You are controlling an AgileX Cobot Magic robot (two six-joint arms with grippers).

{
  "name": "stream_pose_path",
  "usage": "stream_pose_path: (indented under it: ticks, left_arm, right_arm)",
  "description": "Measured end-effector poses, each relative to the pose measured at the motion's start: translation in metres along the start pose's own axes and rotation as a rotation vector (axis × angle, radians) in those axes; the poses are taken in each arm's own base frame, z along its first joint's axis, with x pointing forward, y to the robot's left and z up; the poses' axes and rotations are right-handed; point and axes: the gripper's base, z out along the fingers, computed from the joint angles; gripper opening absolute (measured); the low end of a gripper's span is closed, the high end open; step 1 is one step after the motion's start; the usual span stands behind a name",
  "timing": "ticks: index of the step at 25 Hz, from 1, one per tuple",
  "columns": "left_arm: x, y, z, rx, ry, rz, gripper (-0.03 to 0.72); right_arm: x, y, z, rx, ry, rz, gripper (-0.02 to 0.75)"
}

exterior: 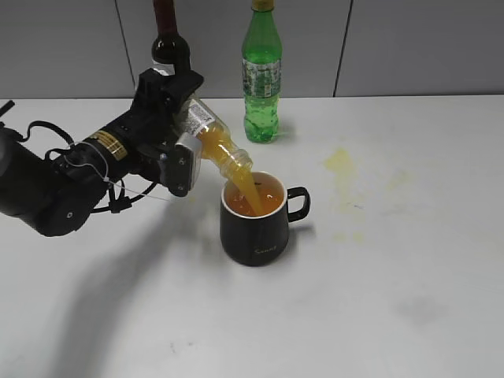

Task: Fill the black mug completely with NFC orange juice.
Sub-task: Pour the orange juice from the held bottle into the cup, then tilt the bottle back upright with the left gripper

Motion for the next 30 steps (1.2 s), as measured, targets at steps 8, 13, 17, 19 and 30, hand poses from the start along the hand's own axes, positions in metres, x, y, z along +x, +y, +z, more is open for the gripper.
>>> stream_pose_path:
  ticks: [8, 13, 17, 19, 30]
  left_arm:
    - [-0.0006, 0.0008, 0.0, -0.009, -0.006, 0.057, 0.469]
    - [-0.0012, 0.0012, 0.0002, -0.013, -0.013, 0.114, 0.469]
    - [-0.0022, 0.0015, 0.0002, -0.017, -0.024, 0.139, 0.469]
    - [-0.0026, 0.0017, 0.0002, -0.02, -0.028, 0.143, 0.469]
    - [-0.0036, 0.0036, 0.0015, -0.036, -0.042, 0.199, 0.469]
  right_arm:
    - [0.0, 0.0, 0.0, 0.0, 0.0, 0.0, 0.592]
    - [0.0, 0.0, 0.0, 0.0, 0.0, 0.0, 0.592]
    - [0.0, 0.0, 0.0, 0.0, 0.0, 0.0, 0.592]
    - [0.0, 0.0, 0.0, 0.0, 0.0, 0.0, 0.592]
    - [0.0, 0.0, 0.0, 0.0, 0.0, 0.0, 0.592]
